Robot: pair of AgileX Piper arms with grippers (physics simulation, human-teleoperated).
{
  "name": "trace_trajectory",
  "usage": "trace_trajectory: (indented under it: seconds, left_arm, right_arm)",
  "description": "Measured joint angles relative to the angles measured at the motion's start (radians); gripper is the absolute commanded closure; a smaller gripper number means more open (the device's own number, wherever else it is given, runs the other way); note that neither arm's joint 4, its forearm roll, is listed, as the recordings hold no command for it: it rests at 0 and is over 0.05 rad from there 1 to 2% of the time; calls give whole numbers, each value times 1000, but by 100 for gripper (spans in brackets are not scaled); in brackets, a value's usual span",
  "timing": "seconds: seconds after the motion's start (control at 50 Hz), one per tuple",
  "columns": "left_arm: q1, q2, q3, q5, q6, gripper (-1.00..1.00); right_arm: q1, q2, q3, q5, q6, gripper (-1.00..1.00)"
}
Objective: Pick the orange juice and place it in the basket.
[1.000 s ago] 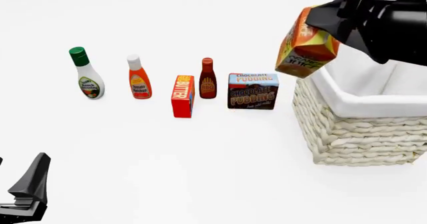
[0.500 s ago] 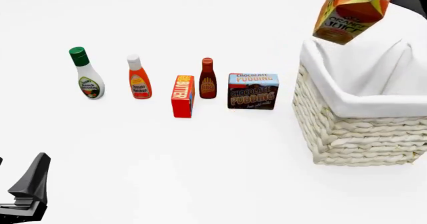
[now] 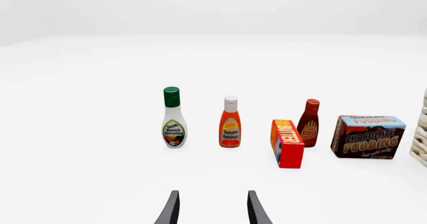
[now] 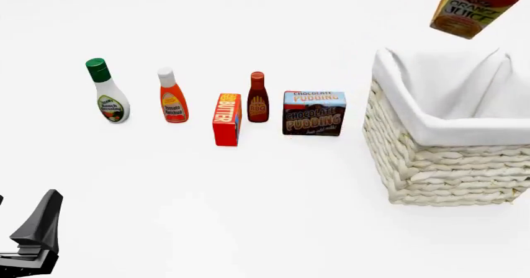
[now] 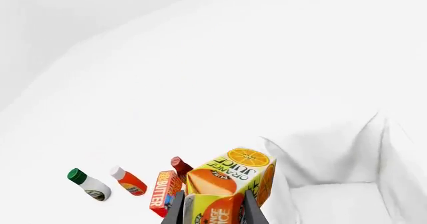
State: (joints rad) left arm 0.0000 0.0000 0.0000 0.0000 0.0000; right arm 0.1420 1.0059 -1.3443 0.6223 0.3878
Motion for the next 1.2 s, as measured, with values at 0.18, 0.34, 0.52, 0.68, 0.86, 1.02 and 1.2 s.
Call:
trace_trajectory:
  seconds: [0.18, 0.34, 0.52, 0.68, 0.86, 1.02, 1.2]
  left_arm:
    - [0, 0, 0, 0, 0, -100]
    - [0, 0, 0, 0, 0, -100]
    - [0, 0, 0, 0, 0, -100]
    - [0, 0, 0, 0, 0, -100]
    - [0, 0, 0, 0, 0, -100]
    - [0, 0, 0, 0, 0, -100]
    - [0, 0, 0, 0, 0, -100]
  right_arm:
    - [-42, 1, -3, 15, -2, 100]
    - [-72, 11, 10, 9, -2, 100]
    - [-107, 22, 32, -7, 1, 100]
    - [-131, 55, 74, -61, 10, 100]
    - [-150, 116, 135, -149, 24, 100]
    - [-167, 157, 174, -202, 28, 100]
    - [-197, 181, 199, -235, 14, 100]
